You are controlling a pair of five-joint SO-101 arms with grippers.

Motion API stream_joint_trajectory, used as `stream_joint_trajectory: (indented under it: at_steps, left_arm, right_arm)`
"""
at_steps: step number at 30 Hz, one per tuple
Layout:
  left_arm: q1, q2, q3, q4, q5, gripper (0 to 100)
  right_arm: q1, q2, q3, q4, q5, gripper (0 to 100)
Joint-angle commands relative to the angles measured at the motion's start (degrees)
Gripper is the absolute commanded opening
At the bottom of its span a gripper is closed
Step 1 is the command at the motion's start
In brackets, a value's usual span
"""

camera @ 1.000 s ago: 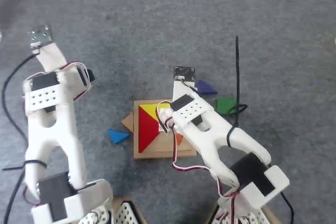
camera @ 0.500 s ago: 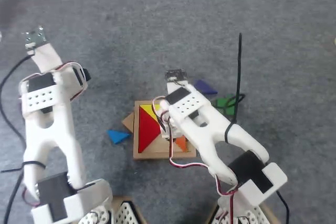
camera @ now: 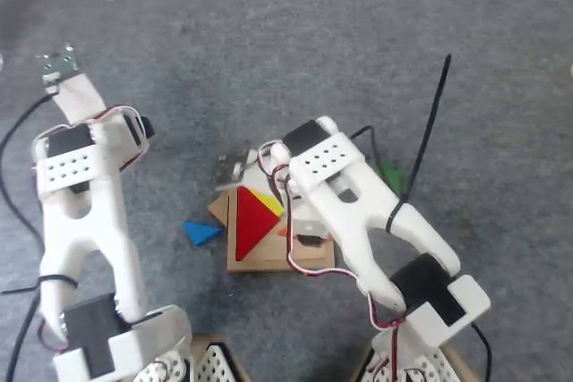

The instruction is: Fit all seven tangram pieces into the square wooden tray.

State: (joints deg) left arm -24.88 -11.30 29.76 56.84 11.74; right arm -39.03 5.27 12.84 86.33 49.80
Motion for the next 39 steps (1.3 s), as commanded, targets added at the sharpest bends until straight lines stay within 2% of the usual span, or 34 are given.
stream_joint_trajectory:
  at_steps: [1,5,11,14,16,18,20,22,35,39]
  left_arm:
    - [-0.4,-1.0,-0.4,-1.1,-0.4,23]
    - [-0.4,-0.9,-0.4,-1.1,-0.4,23]
    - [-0.2,-0.9,-0.4,-1.1,-0.4,23]
    - [-0.2,-0.9,-0.4,-1.1,-0.4,23]
    - [-0.2,-0.9,-0.4,-1.1,-0.4,23]
    - [-0.2,-0.9,-0.4,-1.1,-0.4,23]
    - [-0.2,-0.9,-0.3,-1.1,-0.4,23]
    - [-0.2,-0.9,-0.3,-1.1,-0.4,23]
    - [-0.2,-0.9,-0.3,-1.1,-0.4,23]
    - [-0.2,-0.9,-0.3,-1.1,-0.4,23]
  right_arm:
    - [-0.4,-1.1,1.9,-7.5,2.5,0.9]
    - [-0.3,-0.6,3.4,-14.3,-10.4,0.8]
    - [2.0,-1.1,3.1,-16.2,-59.3,0.8]
    - [1.9,-0.7,3.1,-16.3,-81.3,0.9]
    - [1.8,-0.7,3.3,-15.8,-93.5,0.9]
    - [1.9,-0.7,3.5,-15.4,-102.4,0.9]
    - [2.0,-0.7,3.5,-14.2,-107.3,0.9]
    - [2.1,-0.6,3.5,-14.3,-109.0,0.9]
    - [2.4,-0.5,3.7,-14.1,-109.4,0.9]
    - [5.9,-0.5,7.3,-17.9,-108.8,0.9]
